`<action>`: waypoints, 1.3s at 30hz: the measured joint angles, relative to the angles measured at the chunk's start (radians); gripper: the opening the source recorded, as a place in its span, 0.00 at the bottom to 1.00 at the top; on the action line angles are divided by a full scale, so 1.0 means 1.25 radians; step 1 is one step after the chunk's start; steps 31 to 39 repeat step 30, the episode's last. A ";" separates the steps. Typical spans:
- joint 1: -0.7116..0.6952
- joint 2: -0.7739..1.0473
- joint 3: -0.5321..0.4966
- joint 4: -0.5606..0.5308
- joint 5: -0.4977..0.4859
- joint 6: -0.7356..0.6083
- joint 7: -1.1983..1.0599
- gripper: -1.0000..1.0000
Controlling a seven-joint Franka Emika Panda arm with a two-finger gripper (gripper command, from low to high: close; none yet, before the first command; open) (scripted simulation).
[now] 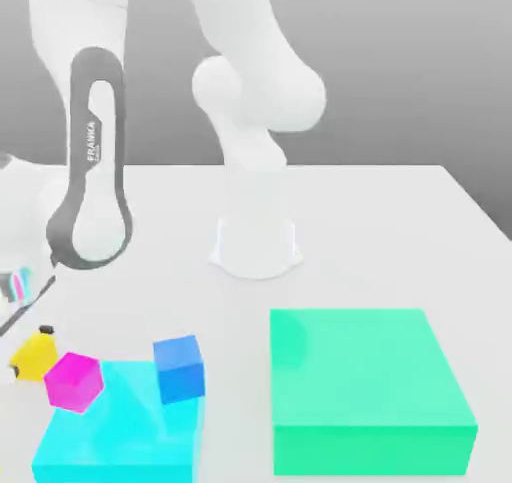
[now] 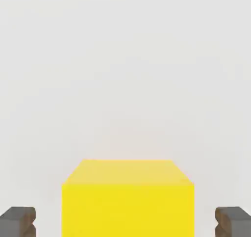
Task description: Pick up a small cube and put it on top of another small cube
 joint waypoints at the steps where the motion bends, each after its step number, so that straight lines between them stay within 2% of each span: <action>1: 0.000 0.000 0.000 0.000 0.000 0.001 0.000 0.00; 4: -0.003 0.004 0.003 0.001 0.000 0.004 0.000 0.00; 10: 0.035 -0.148 -0.035 -0.031 -0.068 -0.116 0.043 0.00; 15: 0.139 -0.276 0.039 -0.052 -0.118 -0.220 -0.011 0.00; 22: 0.297 -0.448 0.119 -0.080 -0.117 -0.364 -0.147 0.00; 27: 0.315 -0.357 0.134 -0.107 -0.126 -0.247 -0.159 0.00; 28: 0.316 -0.342 0.133 -0.110 -0.127 -0.229 -0.158 1.00; 39: 0.316 -0.342 0.133 -0.110 -0.127 -0.229 -0.158 1.00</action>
